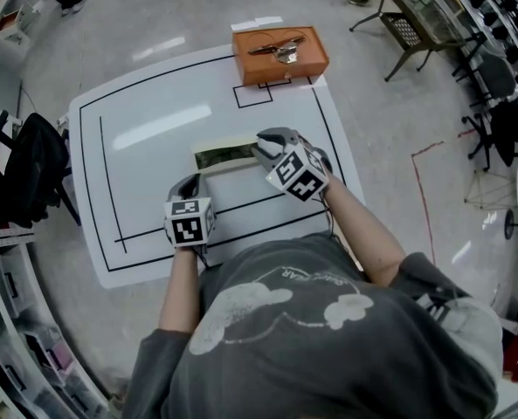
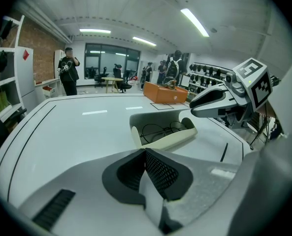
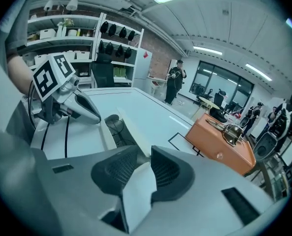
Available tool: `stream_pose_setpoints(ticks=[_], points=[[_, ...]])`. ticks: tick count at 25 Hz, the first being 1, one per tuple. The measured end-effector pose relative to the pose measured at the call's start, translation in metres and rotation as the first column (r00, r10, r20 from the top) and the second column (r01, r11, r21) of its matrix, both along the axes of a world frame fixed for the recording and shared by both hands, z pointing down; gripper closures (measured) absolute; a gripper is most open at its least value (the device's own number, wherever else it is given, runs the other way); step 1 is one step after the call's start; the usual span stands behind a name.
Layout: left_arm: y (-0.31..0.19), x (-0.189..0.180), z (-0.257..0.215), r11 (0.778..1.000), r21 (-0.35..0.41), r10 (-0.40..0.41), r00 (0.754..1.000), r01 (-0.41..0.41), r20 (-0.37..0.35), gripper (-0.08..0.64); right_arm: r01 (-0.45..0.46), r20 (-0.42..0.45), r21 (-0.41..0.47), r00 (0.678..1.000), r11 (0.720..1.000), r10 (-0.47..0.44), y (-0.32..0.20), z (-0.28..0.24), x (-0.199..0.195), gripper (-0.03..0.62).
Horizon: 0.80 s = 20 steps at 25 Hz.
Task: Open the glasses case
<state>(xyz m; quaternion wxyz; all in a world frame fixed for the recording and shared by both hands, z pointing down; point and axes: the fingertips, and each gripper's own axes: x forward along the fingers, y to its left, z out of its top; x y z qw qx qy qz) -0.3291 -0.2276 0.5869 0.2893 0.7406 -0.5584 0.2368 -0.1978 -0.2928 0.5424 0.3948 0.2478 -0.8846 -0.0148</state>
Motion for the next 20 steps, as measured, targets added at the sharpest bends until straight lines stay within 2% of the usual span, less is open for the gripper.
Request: stream_pose_setpoints(ticks=[4, 12, 18, 20], points=[[0.002, 0.0, 0.001, 1.0, -0.013, 0.003, 1.0, -0.003, -0.002, 0.558, 0.009, -0.022, 0.028, 1.0, 1.0, -0.008, -0.01, -0.002, -0.003, 0.526], [0.001, 0.002, -0.002, 1.0, -0.007, -0.001, 1.0, 0.001, -0.002, 0.558, -0.014, -0.034, 0.039, 0.999, 0.999, 0.015, -0.037, 0.002, -0.006, 0.543], [0.001, 0.002, 0.001, 1.0, 0.003, -0.007, 1.0, 0.007, 0.017, 0.558, -0.028, -0.033, 0.024, 0.999, 0.999, 0.028, -0.038, 0.006, -0.005, 0.541], [0.001, 0.0, 0.001, 1.0, 0.006, -0.016, 1.0, 0.015, 0.015, 0.558, -0.02, -0.031, 0.017, 0.999, 1.0, 0.021, -0.036, 0.007, -0.004, 0.519]])
